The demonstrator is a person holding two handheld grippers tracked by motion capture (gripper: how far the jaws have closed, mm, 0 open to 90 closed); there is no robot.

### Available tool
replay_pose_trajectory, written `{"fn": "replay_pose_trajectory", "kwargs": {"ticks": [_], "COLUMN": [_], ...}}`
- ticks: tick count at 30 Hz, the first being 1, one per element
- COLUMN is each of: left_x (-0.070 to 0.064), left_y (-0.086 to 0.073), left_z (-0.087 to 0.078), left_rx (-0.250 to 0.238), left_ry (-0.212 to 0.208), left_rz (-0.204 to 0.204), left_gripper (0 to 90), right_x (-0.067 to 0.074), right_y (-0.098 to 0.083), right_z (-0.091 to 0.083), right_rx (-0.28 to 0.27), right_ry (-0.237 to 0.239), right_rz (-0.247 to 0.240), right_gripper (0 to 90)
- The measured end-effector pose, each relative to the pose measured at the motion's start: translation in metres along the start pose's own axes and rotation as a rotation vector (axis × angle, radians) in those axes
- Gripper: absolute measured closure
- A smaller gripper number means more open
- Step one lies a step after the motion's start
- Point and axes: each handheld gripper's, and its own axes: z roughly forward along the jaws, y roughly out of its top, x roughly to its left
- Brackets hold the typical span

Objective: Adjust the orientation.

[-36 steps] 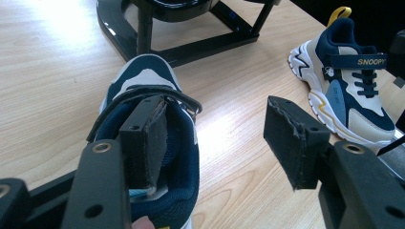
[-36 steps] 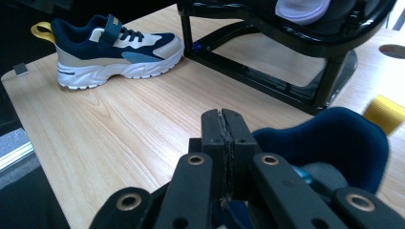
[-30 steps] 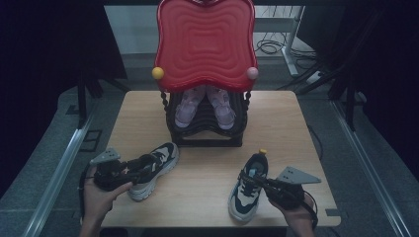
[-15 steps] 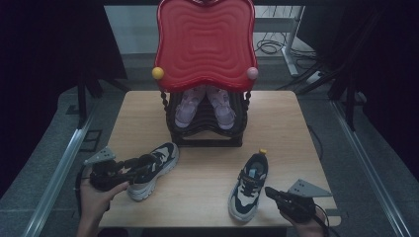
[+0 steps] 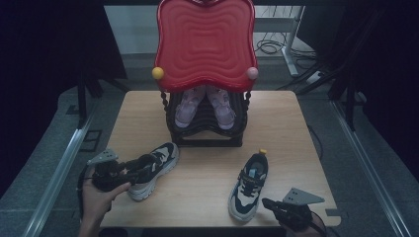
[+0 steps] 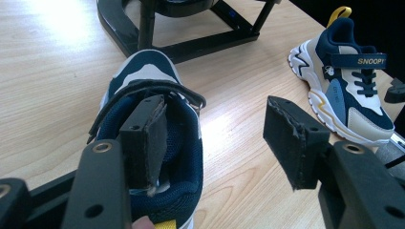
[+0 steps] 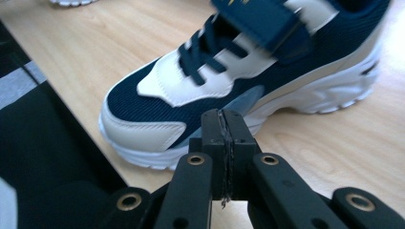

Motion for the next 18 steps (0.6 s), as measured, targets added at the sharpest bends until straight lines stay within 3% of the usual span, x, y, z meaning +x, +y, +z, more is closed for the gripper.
{"fn": "replay_pose_trajectory", "kwargs": {"ticks": [14,18], "left_x": [-0.001,-0.001], "left_y": [0.0,-0.001], "left_z": [0.0,0.0], "left_rx": [-0.009,-0.007], "left_ry": [0.005,0.004], "left_rz": [0.002,0.003], "left_gripper": [41.0,41.0], "right_x": [0.013,0.012], "right_y": [-0.002,-0.001], "right_z": [0.014,0.015], "right_rx": [0.06,0.061], "right_ry": [0.062,0.067], "right_rz": [-0.059,-0.056], "right_gripper": [89.5,89.6]}}
